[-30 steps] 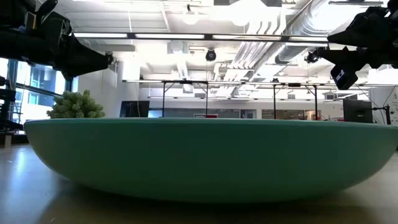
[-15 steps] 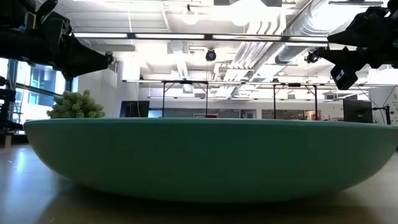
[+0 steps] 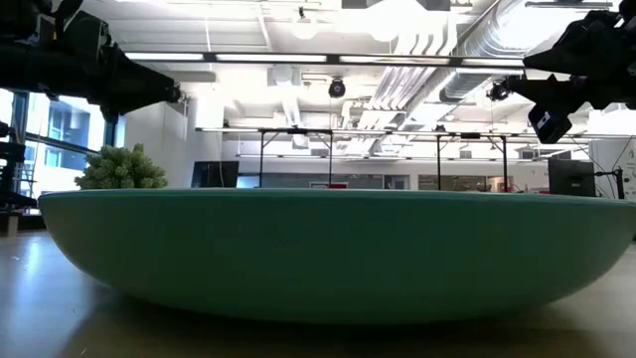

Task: Pick and place plate/cup/fork/spoon on tray
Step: Put the light blue plate onto the black tray

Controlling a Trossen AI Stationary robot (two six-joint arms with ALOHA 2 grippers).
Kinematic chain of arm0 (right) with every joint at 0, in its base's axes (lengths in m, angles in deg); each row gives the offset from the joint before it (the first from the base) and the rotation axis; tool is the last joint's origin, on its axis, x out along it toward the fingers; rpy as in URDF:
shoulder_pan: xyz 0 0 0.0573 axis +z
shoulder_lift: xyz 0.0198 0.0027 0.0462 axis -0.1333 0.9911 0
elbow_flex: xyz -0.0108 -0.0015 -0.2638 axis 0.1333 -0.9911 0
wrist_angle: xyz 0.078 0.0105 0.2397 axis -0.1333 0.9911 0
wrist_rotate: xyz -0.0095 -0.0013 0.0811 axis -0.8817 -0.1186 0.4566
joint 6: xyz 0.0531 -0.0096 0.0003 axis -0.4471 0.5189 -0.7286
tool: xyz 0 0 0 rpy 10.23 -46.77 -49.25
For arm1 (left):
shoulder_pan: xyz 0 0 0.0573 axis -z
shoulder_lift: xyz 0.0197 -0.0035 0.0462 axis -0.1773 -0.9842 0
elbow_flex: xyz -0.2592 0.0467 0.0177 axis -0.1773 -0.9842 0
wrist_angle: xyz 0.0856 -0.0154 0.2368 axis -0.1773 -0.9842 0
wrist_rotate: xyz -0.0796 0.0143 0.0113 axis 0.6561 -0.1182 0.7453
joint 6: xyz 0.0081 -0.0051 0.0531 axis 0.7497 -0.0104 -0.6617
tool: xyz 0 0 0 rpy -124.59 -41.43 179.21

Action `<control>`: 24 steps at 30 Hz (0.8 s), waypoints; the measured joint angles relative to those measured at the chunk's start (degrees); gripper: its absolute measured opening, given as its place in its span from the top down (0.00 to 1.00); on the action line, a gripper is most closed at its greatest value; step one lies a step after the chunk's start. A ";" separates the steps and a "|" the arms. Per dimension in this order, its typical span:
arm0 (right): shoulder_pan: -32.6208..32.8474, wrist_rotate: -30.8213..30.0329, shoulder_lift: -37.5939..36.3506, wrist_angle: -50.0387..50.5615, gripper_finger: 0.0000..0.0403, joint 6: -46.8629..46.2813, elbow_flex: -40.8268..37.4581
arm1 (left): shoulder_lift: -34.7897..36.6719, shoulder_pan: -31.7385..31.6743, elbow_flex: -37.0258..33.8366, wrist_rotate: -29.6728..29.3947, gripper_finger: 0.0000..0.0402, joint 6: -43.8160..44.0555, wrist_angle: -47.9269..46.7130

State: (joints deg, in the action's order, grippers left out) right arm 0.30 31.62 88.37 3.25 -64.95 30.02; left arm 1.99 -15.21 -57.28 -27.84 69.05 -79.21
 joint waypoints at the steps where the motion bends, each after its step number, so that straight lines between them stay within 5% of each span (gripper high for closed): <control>1: 0.00 -0.02 0.02 0.00 0.67 0.00 0.02 | 0.00 0.01 0.00 -0.02 0.61 0.20 1.00; 16: 0.01 -0.01 0.01 -0.01 0.67 -0.01 0.02 | 0.02 0.01 0.25 -0.04 0.61 6.42 27.74; 24: 0.00 -0.02 0.00 -0.02 0.67 -0.02 0.00 | -2.17 0.01 7.48 4.13 0.61 9.47 28.40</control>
State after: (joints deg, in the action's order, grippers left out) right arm 0.30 31.60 88.37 3.23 -64.97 30.02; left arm -0.18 -15.21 -49.80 -23.72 78.52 -50.81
